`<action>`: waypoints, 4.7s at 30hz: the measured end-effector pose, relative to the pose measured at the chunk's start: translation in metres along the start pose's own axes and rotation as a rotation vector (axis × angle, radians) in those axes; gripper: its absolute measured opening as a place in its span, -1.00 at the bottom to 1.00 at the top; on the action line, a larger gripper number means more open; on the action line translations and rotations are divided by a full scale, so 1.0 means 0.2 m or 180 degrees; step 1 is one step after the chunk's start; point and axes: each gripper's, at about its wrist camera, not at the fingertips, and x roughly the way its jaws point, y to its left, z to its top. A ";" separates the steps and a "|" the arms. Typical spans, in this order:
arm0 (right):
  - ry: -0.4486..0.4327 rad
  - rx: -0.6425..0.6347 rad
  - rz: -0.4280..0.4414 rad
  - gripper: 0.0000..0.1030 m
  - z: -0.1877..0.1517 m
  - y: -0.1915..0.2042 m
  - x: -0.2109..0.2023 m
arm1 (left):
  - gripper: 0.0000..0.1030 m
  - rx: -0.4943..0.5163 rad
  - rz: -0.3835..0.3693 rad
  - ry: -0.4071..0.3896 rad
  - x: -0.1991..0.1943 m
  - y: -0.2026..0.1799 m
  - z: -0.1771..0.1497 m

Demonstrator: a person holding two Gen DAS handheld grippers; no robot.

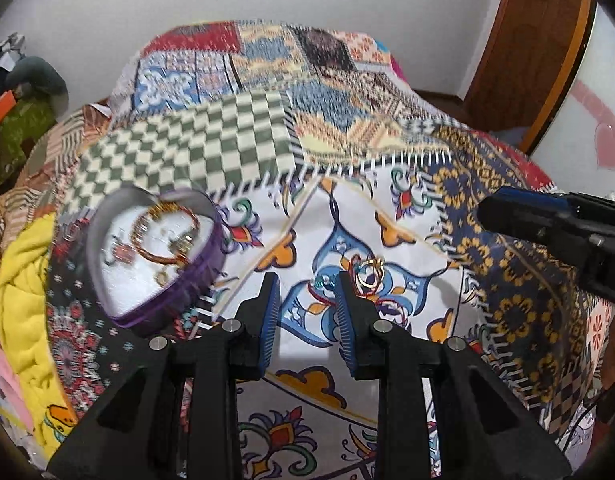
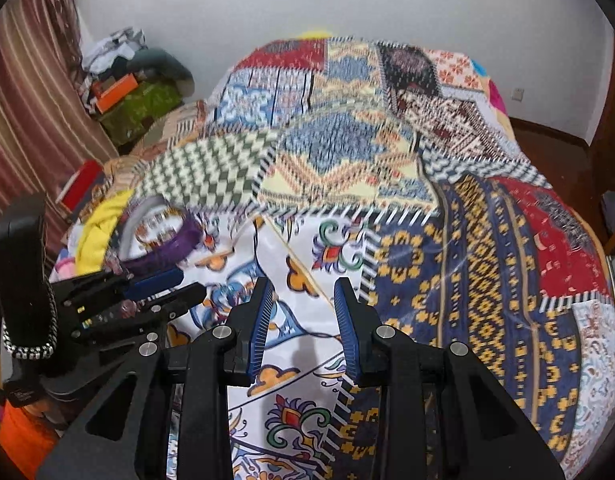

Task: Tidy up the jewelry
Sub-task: 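Move the right gripper down to the small gold ring on the quilt, then close the right gripper on the small gold ring, then carry the gold ring into the heart tin and open the right gripper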

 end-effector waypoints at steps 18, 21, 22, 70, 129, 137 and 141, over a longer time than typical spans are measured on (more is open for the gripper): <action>0.0254 0.0123 0.0106 -0.44 -0.07 -0.07 0.15 | -0.49 0.0171 -0.0041 0.0149 0.20 -0.06 0.02; 0.0260 0.0117 0.0111 -0.43 -0.07 -0.06 0.15 | -0.79 0.0219 -0.0058 0.0140 0.20 -0.07 0.01; 0.0261 0.0115 0.0110 -0.43 -0.07 -0.06 0.15 | -0.89 0.0222 -0.0066 0.0140 0.20 -0.07 0.02; 0.0170 -0.0220 0.0016 -0.55 -0.06 0.12 0.23 | -0.90 -0.0127 0.0056 -0.0366 -0.17 0.12 -0.02; -0.0166 -0.0855 0.0538 -0.55 0.21 0.64 0.28 | -0.90 -0.0500 0.0414 -0.0936 -0.40 0.54 0.17; -0.0033 -0.0889 0.0523 -0.55 0.20 0.64 0.38 | -0.90 -0.0617 0.0243 -0.0728 -0.27 0.58 0.17; 0.0016 -0.0930 0.0527 -0.55 0.20 0.66 0.42 | -0.90 -0.0687 0.0151 -0.0665 -0.24 0.61 0.17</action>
